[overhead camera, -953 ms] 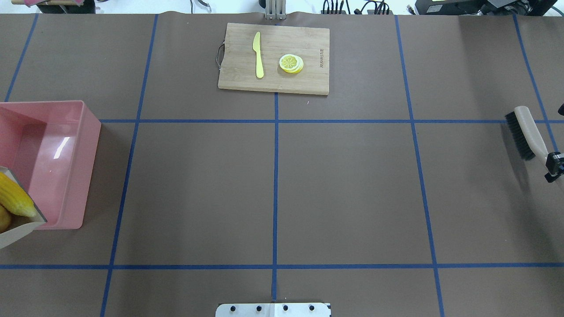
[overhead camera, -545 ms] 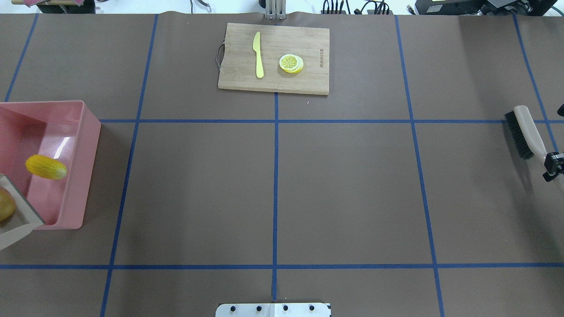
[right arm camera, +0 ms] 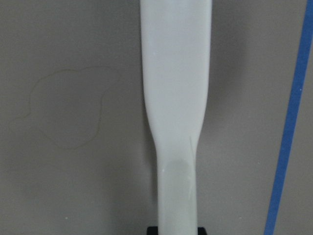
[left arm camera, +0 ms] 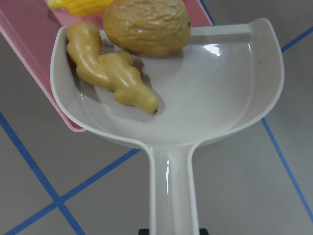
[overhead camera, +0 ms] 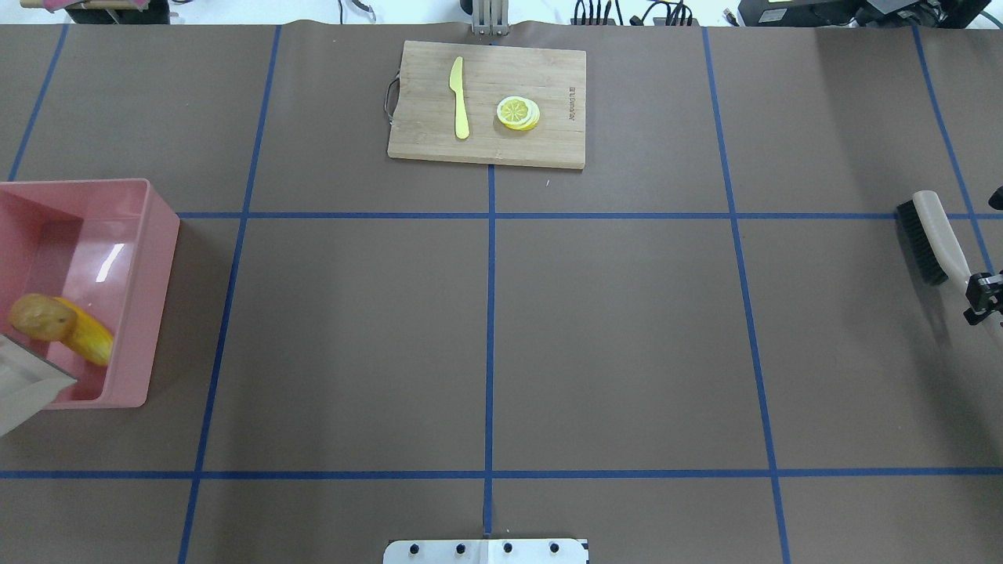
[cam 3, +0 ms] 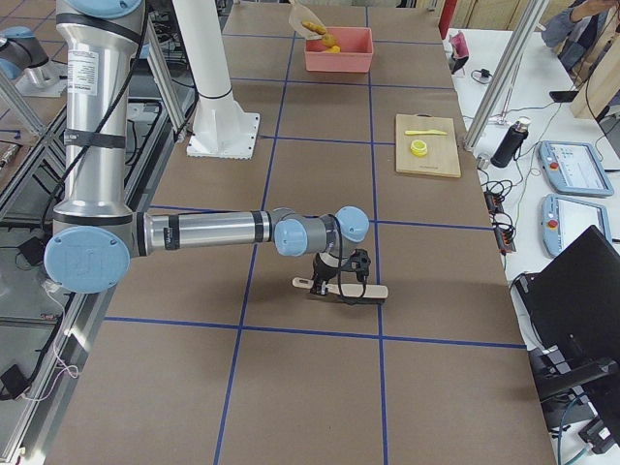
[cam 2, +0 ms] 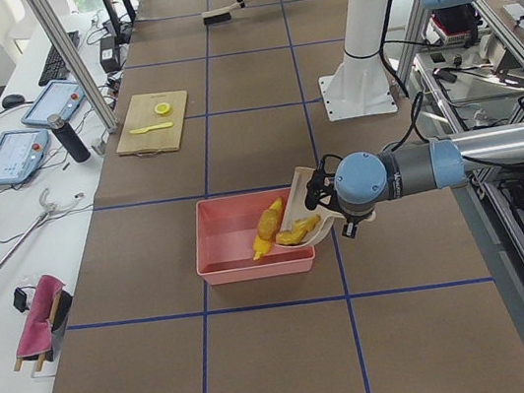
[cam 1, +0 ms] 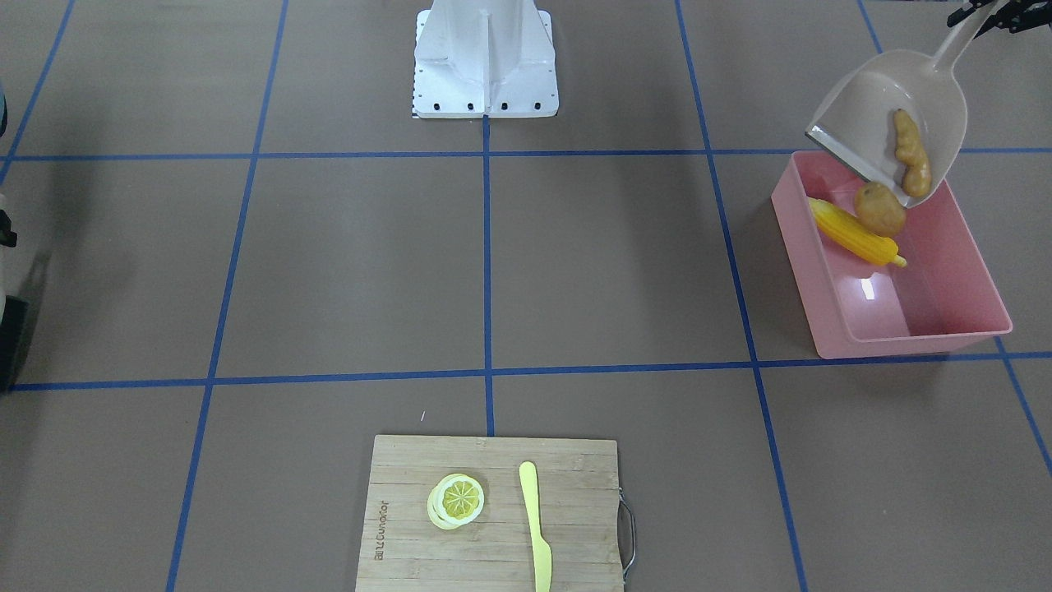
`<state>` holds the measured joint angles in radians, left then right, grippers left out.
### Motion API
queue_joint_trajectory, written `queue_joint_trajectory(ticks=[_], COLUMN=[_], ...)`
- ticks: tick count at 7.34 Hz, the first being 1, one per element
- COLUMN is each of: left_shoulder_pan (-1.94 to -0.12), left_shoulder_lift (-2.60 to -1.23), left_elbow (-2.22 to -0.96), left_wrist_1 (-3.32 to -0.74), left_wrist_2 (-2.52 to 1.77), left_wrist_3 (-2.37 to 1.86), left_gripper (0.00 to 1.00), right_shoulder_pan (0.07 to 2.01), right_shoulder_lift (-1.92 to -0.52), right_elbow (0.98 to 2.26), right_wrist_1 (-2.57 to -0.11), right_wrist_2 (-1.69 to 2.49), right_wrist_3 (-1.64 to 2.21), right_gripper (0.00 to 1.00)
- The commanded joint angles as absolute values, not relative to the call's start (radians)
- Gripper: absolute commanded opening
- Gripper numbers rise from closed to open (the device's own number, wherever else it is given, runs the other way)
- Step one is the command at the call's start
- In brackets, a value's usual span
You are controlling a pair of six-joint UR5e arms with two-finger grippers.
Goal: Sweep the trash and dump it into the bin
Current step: 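Tilt the dustpan over the pink bin with the left gripper to dump vegetables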
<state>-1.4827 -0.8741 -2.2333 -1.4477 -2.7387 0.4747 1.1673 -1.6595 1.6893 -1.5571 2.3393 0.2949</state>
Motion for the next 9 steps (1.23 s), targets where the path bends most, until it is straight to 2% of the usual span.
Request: queue_joint_trajectory(ticks=[1,3,4,5,9], left_shoulder_pan=[-1.483,-1.485,-1.485,-1.485,-1.523], left_shoulder_lift=[-0.874,-0.874,-0.876,-0.877,-0.903], left_elbow=[-2.279,-2.342,-2.361,-2.373,-2.460], left_wrist_1=[-1.309,-1.196,-1.148,-1.123,-1.121], left_wrist_2=[-2.787,-2.769,-2.770,-2.770,-2.712], left_wrist_3=[0.428,0.428,0.428,0.428,0.430], left_gripper=[0.00,0.00,0.00,0.00,0.00], right_shoulder_pan=[1.157,1.157,1.157,1.157,1.160], right_shoulder_lift=[-1.658,-1.660,-1.661,-1.661,-1.652], right_elbow=[1.687,1.665,1.660,1.658,1.674], right_wrist_1=[-1.557,-1.505,-1.500,-1.500,-1.497], right_wrist_2=[2.339,2.339,2.341,2.341,2.339], right_wrist_3=[0.302,0.302,0.304,0.308,0.310], right_gripper=[0.30,0.55,0.84,0.99,1.00])
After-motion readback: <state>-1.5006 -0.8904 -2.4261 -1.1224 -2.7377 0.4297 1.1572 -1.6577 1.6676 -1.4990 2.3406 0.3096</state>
